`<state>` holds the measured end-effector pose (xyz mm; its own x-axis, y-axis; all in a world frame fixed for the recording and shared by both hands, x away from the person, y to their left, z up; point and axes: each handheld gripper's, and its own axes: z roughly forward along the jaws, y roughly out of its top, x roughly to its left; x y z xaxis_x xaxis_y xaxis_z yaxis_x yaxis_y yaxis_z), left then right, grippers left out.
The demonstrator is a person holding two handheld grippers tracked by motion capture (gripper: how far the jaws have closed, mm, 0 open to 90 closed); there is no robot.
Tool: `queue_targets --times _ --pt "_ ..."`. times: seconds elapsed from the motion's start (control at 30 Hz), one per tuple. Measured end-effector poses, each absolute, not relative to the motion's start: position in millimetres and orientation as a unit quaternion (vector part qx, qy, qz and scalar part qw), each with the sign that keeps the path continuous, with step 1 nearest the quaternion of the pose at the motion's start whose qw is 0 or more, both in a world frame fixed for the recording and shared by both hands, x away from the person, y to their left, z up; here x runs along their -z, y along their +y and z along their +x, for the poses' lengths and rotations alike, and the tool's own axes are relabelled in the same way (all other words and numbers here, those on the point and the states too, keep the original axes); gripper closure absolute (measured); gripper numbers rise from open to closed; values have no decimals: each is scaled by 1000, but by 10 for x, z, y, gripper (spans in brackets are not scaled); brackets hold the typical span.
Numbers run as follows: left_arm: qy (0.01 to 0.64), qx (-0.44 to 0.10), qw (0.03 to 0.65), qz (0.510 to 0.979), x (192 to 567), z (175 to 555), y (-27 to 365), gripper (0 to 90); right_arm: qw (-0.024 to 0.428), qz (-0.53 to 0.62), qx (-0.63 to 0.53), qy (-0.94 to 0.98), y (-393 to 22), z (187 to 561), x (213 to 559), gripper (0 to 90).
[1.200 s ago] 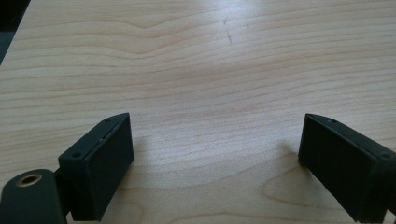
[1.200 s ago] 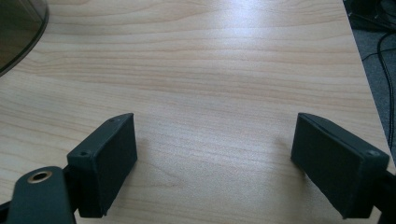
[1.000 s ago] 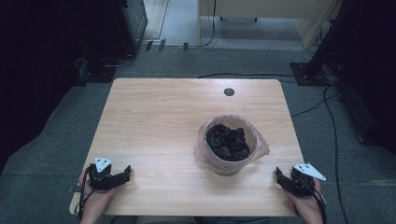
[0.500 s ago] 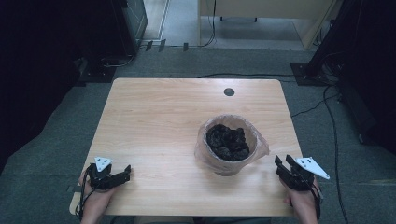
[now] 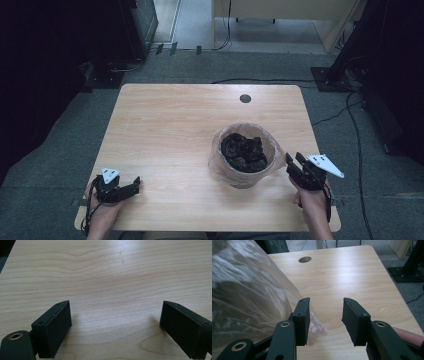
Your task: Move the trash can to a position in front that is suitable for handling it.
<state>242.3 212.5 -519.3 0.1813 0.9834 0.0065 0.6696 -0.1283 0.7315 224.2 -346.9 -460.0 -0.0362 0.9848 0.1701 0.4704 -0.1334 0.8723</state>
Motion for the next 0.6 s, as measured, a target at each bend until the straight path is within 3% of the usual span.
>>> queue_targets --times 0.2,0.6 --pt "586 -257 305 705 5193 2423 2125 101 308 599 -422 607 -3257 2335 4633 545" --pt "586 -257 305 706 5193 2423 2125 101 303 595 -432 607 -3104 2402 4675 561"
